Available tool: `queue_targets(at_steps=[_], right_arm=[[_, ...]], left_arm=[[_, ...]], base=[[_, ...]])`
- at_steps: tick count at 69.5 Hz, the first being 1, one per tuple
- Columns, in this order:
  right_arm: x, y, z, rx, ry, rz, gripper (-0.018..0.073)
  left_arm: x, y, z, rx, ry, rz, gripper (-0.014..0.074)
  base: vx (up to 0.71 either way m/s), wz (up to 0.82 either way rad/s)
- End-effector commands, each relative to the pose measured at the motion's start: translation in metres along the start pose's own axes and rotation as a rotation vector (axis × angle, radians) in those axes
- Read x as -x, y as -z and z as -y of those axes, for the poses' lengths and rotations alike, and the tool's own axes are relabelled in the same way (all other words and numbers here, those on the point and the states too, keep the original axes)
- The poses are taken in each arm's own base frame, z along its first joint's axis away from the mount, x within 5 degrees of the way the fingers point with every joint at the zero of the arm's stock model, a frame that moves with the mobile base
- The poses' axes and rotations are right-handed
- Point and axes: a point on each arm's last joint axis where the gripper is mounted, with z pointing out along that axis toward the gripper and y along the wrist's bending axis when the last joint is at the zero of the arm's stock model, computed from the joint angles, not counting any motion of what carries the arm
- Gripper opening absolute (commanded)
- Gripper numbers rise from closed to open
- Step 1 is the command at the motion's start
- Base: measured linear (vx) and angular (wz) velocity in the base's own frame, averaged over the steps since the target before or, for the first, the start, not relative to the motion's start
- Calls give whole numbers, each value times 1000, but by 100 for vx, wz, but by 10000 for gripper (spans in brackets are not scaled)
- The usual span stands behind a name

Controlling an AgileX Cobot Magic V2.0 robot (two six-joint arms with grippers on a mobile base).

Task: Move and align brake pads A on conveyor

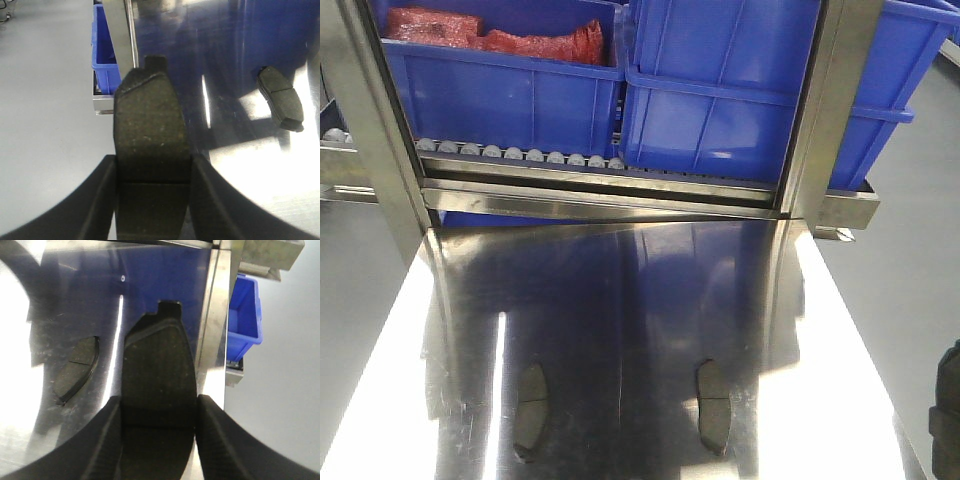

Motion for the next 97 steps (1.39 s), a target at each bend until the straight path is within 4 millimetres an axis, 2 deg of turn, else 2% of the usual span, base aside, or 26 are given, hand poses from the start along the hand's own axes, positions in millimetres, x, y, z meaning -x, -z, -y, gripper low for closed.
queue_targets(at_steps=[1, 23, 97], right_arm=[[13, 1, 1, -11, 44, 140, -7], [15, -2, 0, -8, 35, 191, -7], [14, -2, 0, -8, 35, 186, -7]], left_arm=[[15, 5, 0, -7, 0, 102, -6], [15, 5, 0, -7, 0, 102, -6], [15, 5, 0, -7, 0, 102, -6]], base=[[0, 0], [0, 0], [0, 0]])
